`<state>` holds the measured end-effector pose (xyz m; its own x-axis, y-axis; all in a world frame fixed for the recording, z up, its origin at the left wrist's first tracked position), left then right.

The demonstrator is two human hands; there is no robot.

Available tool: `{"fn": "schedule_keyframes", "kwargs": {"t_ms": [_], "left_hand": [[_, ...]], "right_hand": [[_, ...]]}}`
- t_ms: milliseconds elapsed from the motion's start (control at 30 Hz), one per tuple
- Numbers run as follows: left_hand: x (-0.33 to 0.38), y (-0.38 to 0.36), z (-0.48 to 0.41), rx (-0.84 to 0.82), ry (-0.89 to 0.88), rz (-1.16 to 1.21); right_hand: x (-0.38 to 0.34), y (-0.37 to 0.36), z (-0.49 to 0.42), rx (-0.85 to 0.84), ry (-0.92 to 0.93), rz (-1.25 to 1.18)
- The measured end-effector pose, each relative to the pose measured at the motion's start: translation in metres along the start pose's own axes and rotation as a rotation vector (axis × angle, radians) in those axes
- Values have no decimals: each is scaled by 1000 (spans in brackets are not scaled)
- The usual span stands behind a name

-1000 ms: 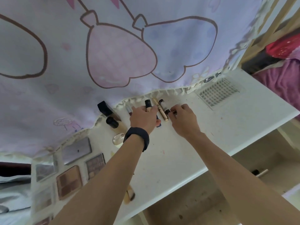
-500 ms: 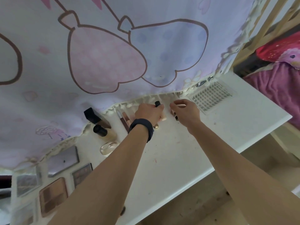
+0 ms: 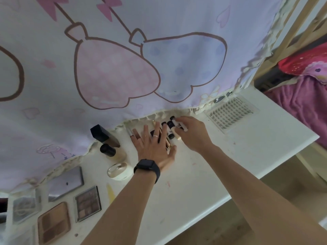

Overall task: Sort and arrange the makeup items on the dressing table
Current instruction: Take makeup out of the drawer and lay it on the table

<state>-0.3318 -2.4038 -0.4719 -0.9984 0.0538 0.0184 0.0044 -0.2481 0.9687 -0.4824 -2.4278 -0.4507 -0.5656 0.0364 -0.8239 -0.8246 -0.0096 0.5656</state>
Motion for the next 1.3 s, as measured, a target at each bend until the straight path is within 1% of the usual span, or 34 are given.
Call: {"fn": "schedule_keyframes", "kwargs": {"t_ms": [133,300,433,500,600,667,733,833,900,967,1067,1133,1200,1233,1300], "left_hand": [[-5,-11,0,-46,32,108],[-2,-11,1,-43,20,159],[-4,-10,2,-18,12,154],[-4,-8,2,2,9,160],[-3,0,1,22,19,197],[-3,7,2,34,22,197],[1,14,7,35,7,218],[21,26,32,66,-67,321],[45,30,59,91,-159,392],[77,30,96,123,-291,478],[127,27,157,184,-535,596],[158,9,191,130,-653,611],[189,-22,214,-3,-716,583],[200,-43,219,-106,-698,583],[214,-85,219,-302,-568,565]], "right_hand": [[-3,-6,5,-39,58,40],[-4,-13,11,-51,99,106],[-2,-23,21,-92,184,221],[-8,-24,25,-74,254,285],[-16,-20,28,-35,270,241],[-14,-14,29,-38,218,168],[-5,0,36,-30,124,69],[10,48,78,126,3,-81],[30,83,124,246,-93,-135],[58,113,177,315,-200,-120],[106,142,247,304,-352,31],[138,149,282,215,-418,160],[162,151,302,97,-446,315],[171,151,307,38,-444,400],[182,150,308,-58,-429,582]]}}
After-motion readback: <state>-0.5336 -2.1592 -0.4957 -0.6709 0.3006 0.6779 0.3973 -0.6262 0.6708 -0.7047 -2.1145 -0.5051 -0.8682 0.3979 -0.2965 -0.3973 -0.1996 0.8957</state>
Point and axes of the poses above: each hand's wrist, its own z-axis away from the middle knuckle, its own y-axis out of the back of the hand, x = y × z, the point moved 10 cm from there along -z, towards the middle knuckle, and after that the axes turned 7 degrees about y, right-handed, at the moved point
